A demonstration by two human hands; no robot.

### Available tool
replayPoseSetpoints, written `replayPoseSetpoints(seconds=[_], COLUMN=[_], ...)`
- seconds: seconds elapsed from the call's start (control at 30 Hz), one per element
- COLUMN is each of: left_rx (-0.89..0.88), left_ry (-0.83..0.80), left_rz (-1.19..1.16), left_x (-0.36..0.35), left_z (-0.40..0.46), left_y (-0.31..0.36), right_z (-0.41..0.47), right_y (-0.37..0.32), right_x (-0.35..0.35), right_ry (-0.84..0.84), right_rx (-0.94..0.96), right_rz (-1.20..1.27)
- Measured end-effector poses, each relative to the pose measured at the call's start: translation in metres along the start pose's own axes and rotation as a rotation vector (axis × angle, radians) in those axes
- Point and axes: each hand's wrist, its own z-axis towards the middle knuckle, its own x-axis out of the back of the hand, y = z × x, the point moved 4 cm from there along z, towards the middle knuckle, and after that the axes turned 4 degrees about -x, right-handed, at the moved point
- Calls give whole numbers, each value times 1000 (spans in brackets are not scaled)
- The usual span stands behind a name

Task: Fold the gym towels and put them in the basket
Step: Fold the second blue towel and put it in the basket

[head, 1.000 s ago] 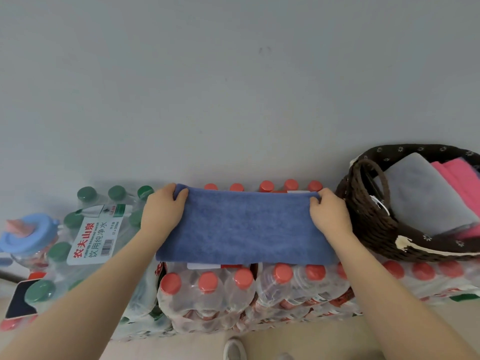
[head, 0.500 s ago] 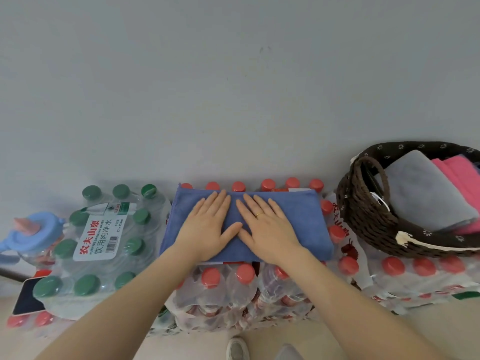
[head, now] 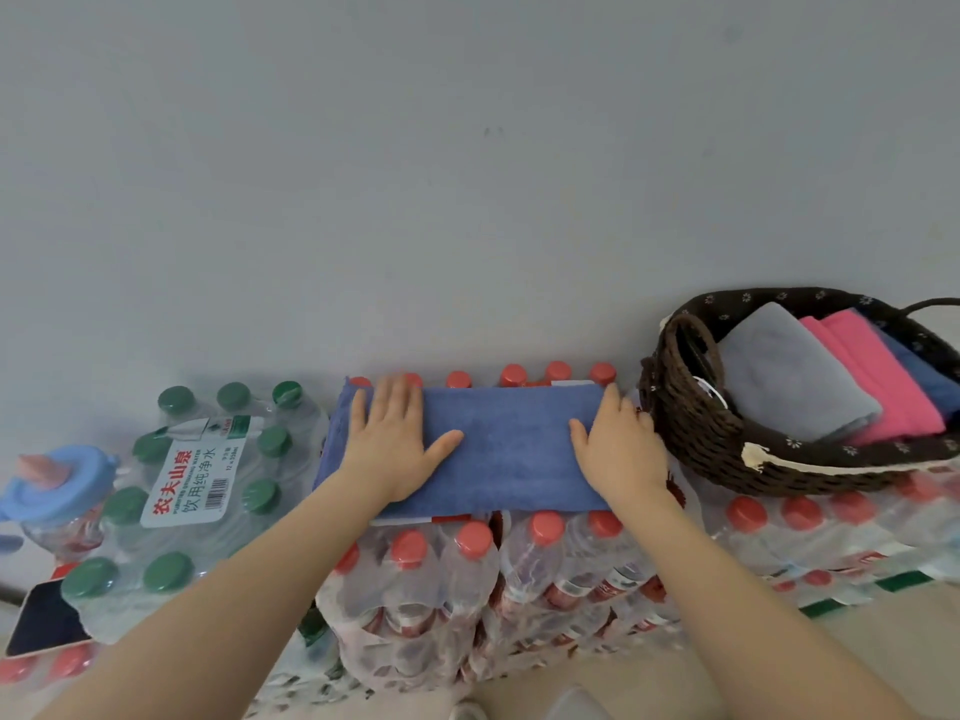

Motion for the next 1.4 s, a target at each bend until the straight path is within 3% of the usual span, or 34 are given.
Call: replayPoseSetpoints(seconds=[0.17,0.3,0.4,0.5,0.6,0.73,0.87,1.0,1.3,1.4], left_rx=[-487,-550,-526,-575,-632,-478,-405,-431,-299,-136], left_ry=[-20,-45,-65,-115,0,8,-122,-130,-79,-18], left_rz=[-89,-23,13,-123,-224,14,-260,-482,-473,-465], left_x=[0,-17,-22,-12,4,18,24,28,25,23], left_z=[3,10,15,17,14,13,7,4,13,9], left_y=[68,92,94,93,74,17,-16,-22,-54,-67], right_z=[14,7,5,0,-10,-25,-35,-39,-46,-46], right_y=[12,10,-1,-27,-62,-101,-127,-143,-156,-160], right_x=[3,12,27,40,40,35,10,-11,-15,-13], right_ry=[-267,-453,-435,-348,-332,-202,-174,-218,-174,-96], right_rx=[-183,-167,27,177,275,397,412,372,278,241], right_rz=[516,814,634,482,419,223,23,7,63,78])
